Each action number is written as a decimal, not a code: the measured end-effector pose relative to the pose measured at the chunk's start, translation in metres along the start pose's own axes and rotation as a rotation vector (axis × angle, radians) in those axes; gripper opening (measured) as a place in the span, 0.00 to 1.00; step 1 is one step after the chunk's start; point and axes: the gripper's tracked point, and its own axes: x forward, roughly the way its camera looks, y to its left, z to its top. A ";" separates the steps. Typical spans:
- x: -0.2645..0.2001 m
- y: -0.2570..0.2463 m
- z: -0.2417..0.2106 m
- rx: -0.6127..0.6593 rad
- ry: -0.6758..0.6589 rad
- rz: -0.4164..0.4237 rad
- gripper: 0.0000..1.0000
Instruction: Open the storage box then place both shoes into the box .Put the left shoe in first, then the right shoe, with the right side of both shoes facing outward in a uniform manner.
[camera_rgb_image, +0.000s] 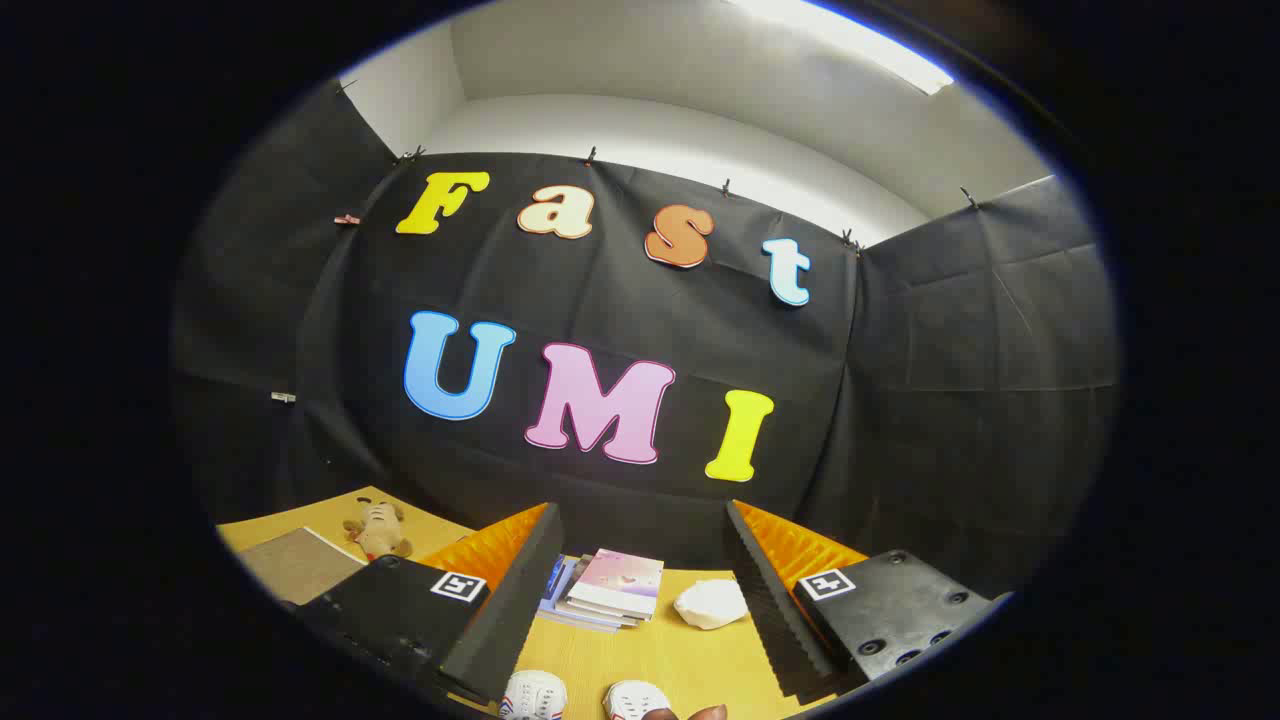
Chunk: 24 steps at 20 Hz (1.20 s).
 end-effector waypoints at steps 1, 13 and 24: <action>-0.001 0.001 -0.001 -0.002 0.003 0.002 0.97; -0.004 0.014 -0.009 0.024 0.043 0.052 0.97; 0.002 0.104 -0.070 0.243 0.261 0.371 0.98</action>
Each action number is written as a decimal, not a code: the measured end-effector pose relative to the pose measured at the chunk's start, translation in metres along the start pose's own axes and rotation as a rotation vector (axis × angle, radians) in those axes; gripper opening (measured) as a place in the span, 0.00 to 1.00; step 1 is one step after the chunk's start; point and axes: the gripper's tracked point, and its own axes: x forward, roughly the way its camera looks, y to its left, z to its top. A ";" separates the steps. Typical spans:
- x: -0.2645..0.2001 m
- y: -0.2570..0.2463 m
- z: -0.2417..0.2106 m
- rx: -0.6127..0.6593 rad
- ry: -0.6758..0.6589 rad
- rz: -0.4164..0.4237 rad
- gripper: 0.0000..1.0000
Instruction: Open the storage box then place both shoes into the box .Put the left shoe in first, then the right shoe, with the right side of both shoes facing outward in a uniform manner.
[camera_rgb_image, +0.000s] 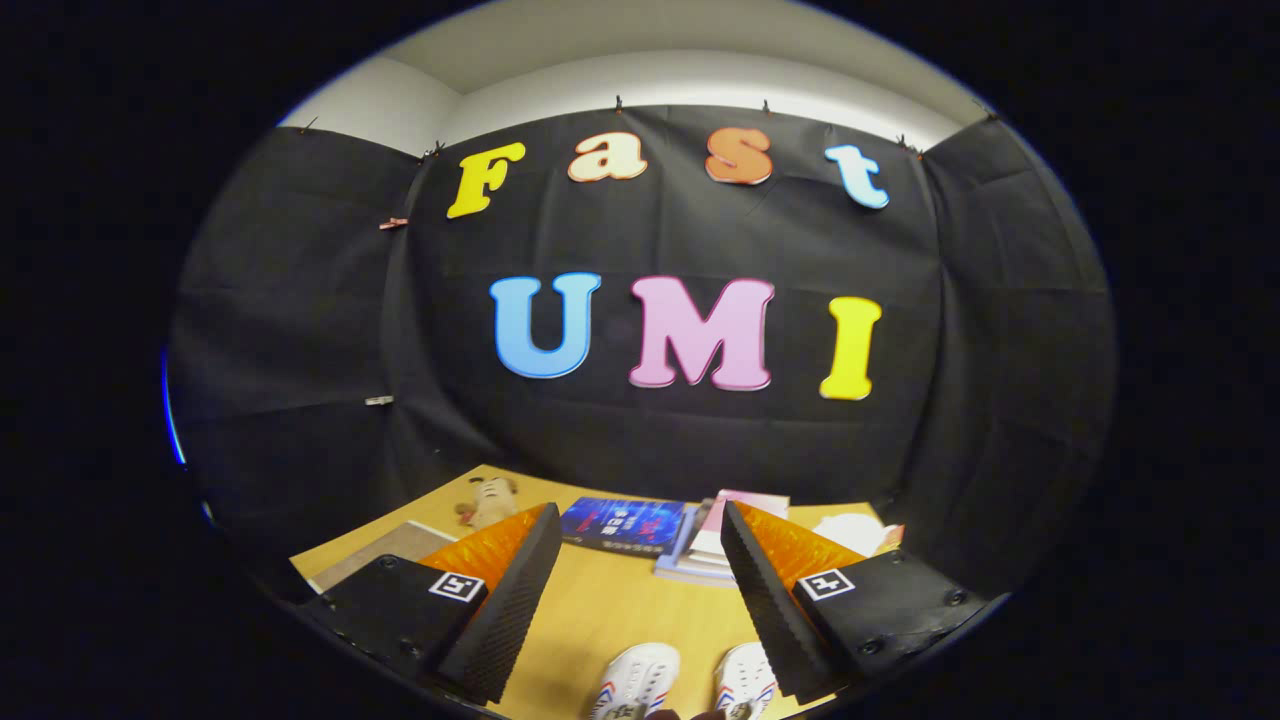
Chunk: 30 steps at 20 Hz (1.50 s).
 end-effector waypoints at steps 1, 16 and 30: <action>0.006 0.008 -0.013 0.033 0.049 0.048 0.98; 0.038 0.142 -0.175 0.896 0.754 0.642 0.98; 0.073 0.165 -0.232 1.173 0.863 0.769 0.71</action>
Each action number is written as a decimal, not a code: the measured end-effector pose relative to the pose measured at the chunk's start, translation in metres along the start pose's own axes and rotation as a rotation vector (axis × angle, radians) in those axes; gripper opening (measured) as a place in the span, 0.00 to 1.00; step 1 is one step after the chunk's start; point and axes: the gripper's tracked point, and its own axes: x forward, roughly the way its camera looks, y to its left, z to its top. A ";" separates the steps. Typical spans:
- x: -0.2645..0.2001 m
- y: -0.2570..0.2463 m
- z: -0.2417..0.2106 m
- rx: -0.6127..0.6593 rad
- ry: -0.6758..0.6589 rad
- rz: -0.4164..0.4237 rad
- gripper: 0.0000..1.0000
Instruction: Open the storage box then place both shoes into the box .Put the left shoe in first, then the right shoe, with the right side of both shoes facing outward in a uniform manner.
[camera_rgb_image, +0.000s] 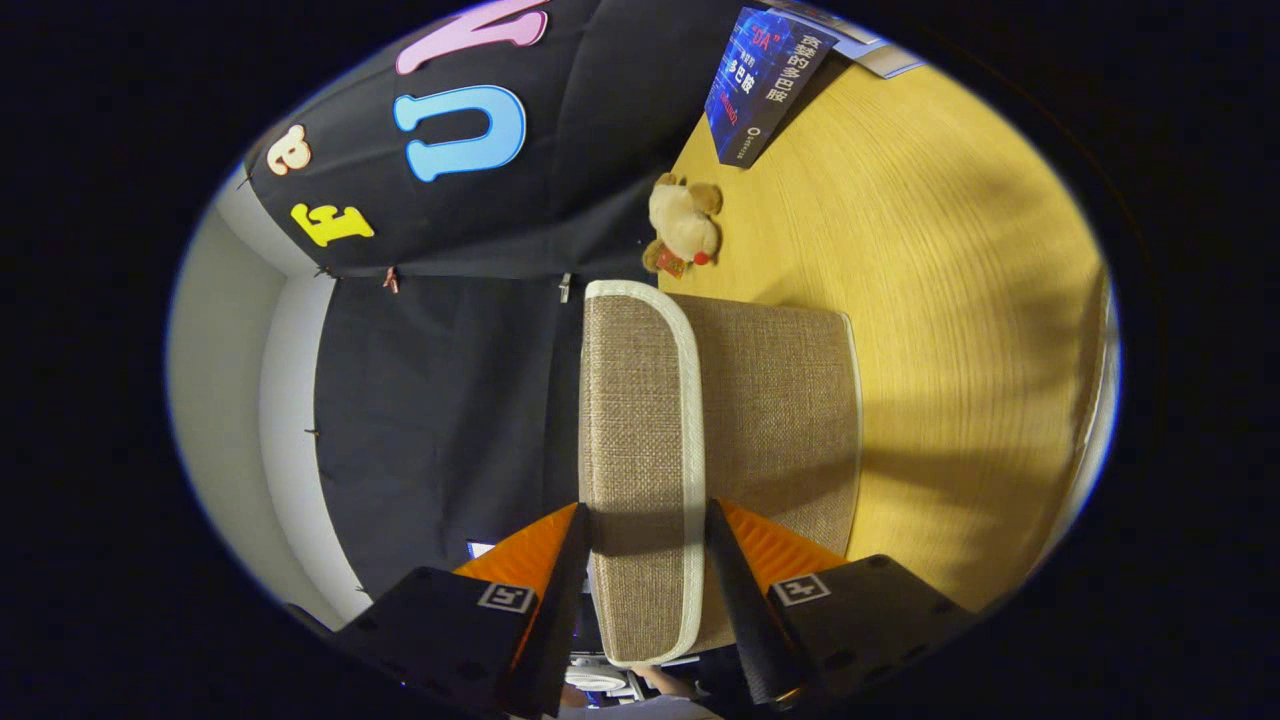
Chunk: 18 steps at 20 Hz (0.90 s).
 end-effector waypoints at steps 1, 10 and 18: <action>-0.004 0.001 -0.003 0.017 0.009 0.018 0.67; -0.020 0.005 -0.031 -0.004 0.067 0.039 0.57; -0.015 0.050 -0.014 0.002 -0.049 0.116 0.29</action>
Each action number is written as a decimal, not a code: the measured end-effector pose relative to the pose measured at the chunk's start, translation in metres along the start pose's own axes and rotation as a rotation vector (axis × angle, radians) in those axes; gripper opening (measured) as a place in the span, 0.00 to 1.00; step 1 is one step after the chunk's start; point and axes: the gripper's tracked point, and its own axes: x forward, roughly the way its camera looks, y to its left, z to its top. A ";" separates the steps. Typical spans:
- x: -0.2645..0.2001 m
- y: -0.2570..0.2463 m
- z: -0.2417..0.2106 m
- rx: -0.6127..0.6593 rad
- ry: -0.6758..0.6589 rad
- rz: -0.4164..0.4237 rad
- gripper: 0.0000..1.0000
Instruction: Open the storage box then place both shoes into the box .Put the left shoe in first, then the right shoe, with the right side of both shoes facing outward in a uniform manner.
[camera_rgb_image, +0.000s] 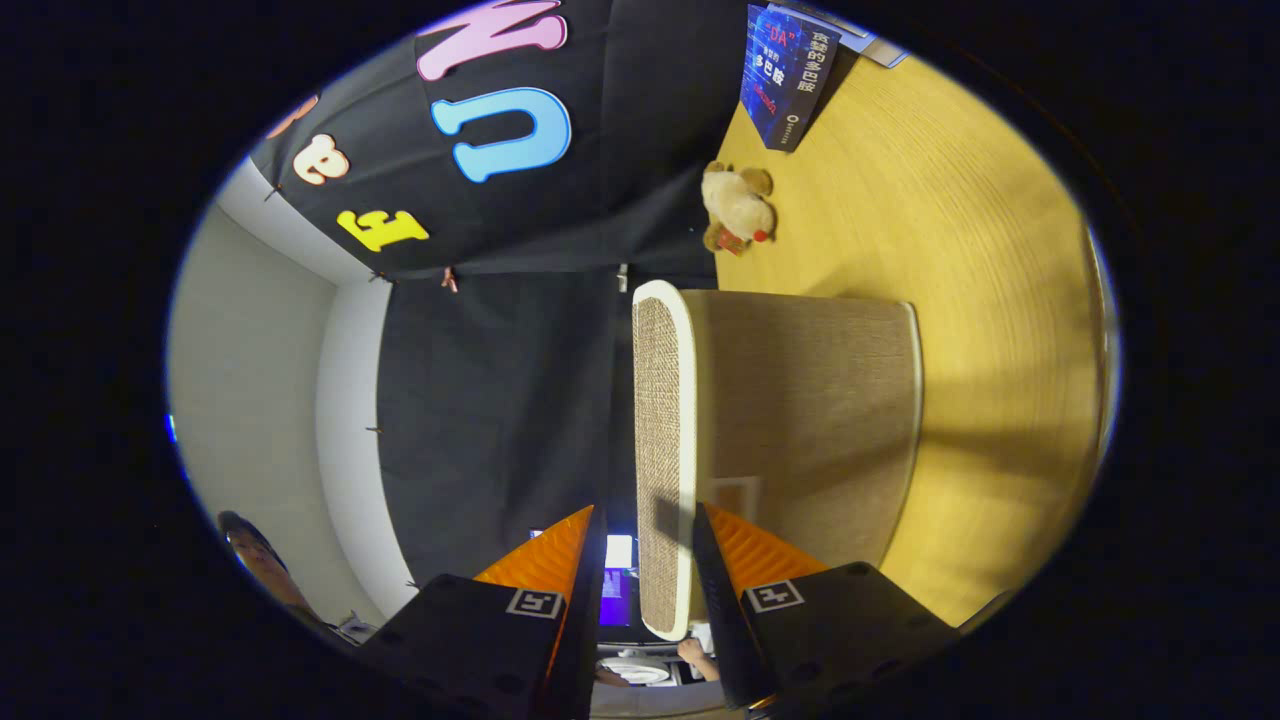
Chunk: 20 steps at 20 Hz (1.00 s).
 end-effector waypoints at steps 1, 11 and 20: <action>0.008 -0.014 0.007 -0.003 -0.060 -0.076 0.06; 0.029 0.083 0.000 -0.060 -0.063 0.056 0.05; 0.124 0.166 -0.028 -0.334 -0.024 -0.051 0.10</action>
